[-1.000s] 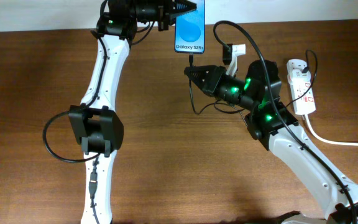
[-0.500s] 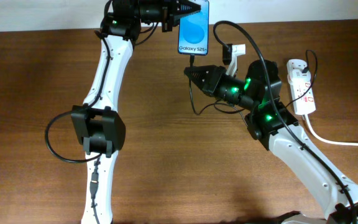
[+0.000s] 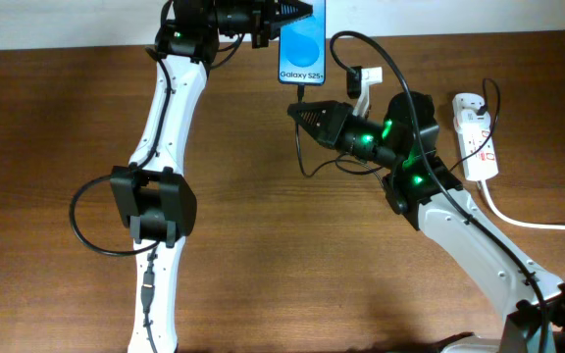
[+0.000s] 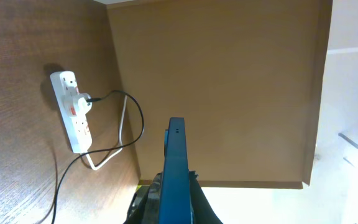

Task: Plug charger to phone and switch on socket
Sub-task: 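Push the cable plug upward into the phone port with the right gripper, then release the cable and lower the phone onto the table with the left gripper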

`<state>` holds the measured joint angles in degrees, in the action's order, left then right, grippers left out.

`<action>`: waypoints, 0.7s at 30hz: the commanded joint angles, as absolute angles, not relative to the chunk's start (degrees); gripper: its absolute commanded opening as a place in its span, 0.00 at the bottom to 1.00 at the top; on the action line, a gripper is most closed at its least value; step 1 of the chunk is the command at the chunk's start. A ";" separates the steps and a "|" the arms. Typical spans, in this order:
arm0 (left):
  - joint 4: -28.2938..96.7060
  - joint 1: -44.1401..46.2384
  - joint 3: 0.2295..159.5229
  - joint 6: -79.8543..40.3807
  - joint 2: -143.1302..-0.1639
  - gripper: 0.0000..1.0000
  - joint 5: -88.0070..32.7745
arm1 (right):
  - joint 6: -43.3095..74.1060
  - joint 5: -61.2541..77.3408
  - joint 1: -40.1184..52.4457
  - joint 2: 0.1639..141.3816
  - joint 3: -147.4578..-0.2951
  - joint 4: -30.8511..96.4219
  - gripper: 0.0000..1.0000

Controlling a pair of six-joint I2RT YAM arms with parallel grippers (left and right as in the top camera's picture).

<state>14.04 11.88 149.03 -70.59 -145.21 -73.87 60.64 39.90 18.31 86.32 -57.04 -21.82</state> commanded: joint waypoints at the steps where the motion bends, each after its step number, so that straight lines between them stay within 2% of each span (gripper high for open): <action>1: 14.15 13.63 150.06 -71.09 -144.22 0.00 -81.23 | 59.18 34.35 16.45 87.70 -57.60 -23.64 0.04; 20: 14.15 14.00 150.06 -70.22 -144.22 0.00 -83.81 | 58.52 35.03 13.37 87.92 -59.59 -24.67 0.04; 21: 14.17 13.93 150.06 -70.24 -144.22 0.00 -83.77 | 58.54 36.01 13.37 87.92 -59.59 -23.73 0.20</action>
<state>14.04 12.05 149.03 -70.72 -145.21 -73.63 59.51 43.44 16.47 86.74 -57.04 -23.44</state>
